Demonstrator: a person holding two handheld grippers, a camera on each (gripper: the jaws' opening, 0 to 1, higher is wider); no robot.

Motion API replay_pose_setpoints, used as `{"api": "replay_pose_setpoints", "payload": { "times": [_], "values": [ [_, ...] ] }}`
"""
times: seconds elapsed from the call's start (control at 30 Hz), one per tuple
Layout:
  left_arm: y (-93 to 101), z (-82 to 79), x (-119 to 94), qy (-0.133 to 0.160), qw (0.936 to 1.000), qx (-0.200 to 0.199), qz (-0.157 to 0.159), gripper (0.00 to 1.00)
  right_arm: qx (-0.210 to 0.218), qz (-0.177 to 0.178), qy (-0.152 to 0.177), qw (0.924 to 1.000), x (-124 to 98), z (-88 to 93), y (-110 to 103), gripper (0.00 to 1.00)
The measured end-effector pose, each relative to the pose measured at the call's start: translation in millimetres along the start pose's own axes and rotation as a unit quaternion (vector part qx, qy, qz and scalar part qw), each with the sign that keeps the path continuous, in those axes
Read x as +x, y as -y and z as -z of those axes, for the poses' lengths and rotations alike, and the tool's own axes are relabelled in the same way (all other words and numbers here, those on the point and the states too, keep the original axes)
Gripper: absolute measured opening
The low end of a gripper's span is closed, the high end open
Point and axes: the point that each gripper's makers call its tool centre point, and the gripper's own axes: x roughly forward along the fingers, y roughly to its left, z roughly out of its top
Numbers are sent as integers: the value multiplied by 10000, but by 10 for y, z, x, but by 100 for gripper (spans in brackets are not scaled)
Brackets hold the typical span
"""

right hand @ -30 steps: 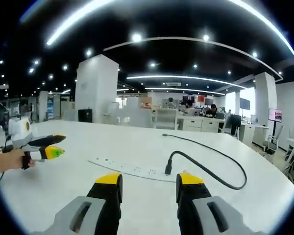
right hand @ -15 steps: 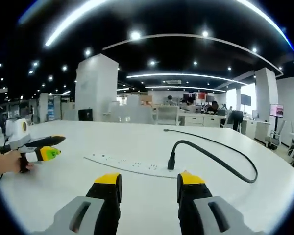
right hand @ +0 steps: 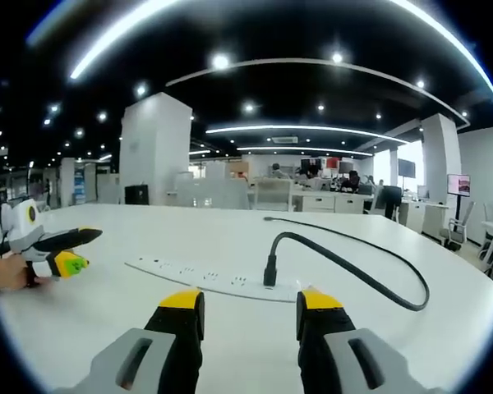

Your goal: Locate the USB plug end of the data cable currently connected to the USB port on the desk. Grip the plug, withdraw it from the port, and place it onto the desktop.

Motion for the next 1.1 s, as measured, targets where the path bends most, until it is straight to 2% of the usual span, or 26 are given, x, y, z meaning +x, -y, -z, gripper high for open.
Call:
{"api": "replay_pose_setpoints", "payload": {
  "times": [0.3, 0.47, 0.6, 0.93, 1.1],
  "values": [
    [-15, -17, 42, 87, 9999, -100, 87, 69, -211, -98, -31, 9997, 111, 45, -64, 45],
    [-25, -12, 69, 103, 9998, -154, 120, 69, -348, -117, -23, 9993, 179, 10, -78, 45],
    [-2, -8, 90, 108, 9997, -92, 183, 69, -149, -87, 53, 9998, 277, -45, -32, 45],
    [81, 35, 155, 64, 9991, 19, 412, 70, 124, 309, 112, 9994, 473, -48, 244, 43],
    [93, 61, 207, 30, 9988, 132, 476, 70, 264, 394, 181, 9987, 558, -78, 262, 42]
  ]
}}
